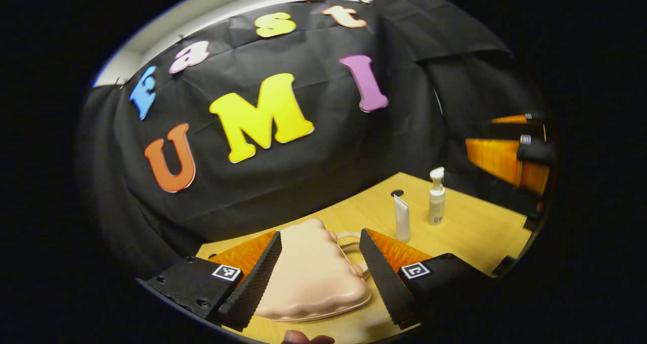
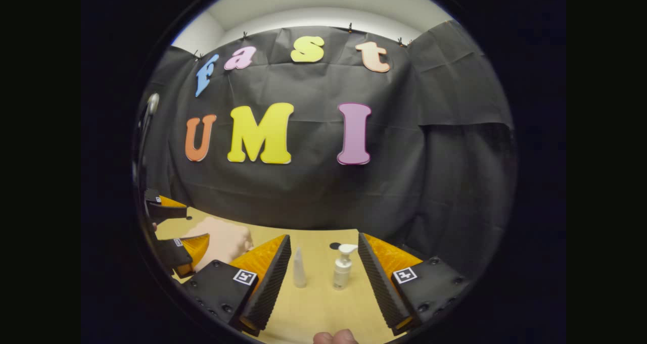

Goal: First open the suitcase, pack the skin care products into it, and then close the suitcase.

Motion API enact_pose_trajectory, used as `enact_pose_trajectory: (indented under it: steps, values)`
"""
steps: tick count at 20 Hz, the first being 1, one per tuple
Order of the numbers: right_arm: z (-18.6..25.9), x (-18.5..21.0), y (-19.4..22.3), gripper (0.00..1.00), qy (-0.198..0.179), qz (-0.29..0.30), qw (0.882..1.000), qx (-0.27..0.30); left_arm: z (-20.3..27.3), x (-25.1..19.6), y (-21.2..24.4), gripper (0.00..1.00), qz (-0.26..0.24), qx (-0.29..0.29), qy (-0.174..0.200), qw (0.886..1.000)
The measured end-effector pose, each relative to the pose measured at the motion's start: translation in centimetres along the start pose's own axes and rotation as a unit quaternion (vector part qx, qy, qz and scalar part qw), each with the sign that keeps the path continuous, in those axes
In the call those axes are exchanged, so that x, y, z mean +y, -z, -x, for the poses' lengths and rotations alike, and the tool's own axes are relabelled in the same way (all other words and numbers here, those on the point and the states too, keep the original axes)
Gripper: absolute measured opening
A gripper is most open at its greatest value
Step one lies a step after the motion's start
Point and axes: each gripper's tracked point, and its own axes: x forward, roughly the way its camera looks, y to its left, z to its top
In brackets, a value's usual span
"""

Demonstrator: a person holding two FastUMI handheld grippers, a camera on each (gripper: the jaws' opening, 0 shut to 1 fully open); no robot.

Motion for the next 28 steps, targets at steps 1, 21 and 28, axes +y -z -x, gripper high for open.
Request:
enact_pose_trajectory:
  steps: [1,21,28]
  values:
    - [-0.1,-1.3,0.5,0.77,0.012,0.002,1.0,0.004,-1.0,-1.1,1.0,0.98,-0.031,0.011,0.012,0.999]
    - [-0.5,-9.8,3.2,0.79,0.085,0.014,0.996,0.016,-11.6,-5.5,12.1,0.62,-0.349,0.218,0.077,0.908]
    - [0.5,-10.2,3.3,0.79,0.094,0.01,0.995,0.015,-12.1,-5.7,12.7,0.4,-0.396,0.248,0.062,0.882]
